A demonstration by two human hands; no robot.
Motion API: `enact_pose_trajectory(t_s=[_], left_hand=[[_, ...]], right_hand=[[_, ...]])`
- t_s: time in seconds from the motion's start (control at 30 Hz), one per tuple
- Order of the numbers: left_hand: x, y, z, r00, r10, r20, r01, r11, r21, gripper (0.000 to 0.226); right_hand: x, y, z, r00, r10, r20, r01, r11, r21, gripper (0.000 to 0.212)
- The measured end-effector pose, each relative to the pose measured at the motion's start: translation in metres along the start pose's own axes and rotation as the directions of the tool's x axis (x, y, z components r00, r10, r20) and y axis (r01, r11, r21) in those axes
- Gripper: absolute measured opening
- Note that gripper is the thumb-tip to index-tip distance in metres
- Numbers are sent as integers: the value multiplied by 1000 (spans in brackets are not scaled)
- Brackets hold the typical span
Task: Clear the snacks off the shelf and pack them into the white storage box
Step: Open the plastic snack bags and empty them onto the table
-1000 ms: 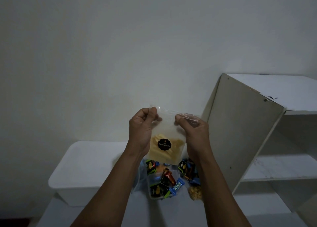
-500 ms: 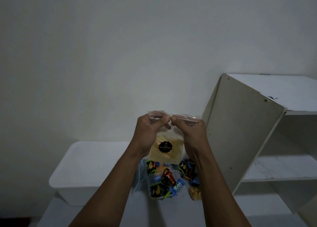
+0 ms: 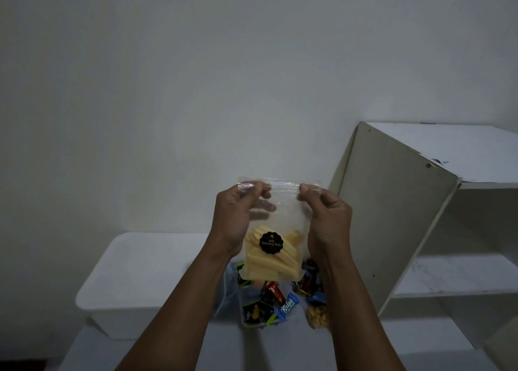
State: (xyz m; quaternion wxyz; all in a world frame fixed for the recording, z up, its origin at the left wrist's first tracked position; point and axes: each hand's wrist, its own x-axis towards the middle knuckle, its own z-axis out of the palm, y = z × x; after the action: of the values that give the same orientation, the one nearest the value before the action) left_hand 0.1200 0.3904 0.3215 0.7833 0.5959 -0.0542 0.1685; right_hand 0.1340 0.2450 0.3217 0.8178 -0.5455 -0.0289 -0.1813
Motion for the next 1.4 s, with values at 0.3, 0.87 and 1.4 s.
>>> enact_pose_trajectory(t_s=[0.3,0.87,1.4], left_hand=[[3,4,-1,998,-29,50,34,995,-96,37],[7,-24,-9,909,-380,-172,373,925,-70,27],[-3,-37,-8,929,-364,65,342,913,223,3]], right_hand=[[0,-4,6,998,53,13,-54,997,52,26],[-10,37,-19,929,50,366,86,934,-346,11],[2,43,-15,945,127,302,38,873,-486,28]])
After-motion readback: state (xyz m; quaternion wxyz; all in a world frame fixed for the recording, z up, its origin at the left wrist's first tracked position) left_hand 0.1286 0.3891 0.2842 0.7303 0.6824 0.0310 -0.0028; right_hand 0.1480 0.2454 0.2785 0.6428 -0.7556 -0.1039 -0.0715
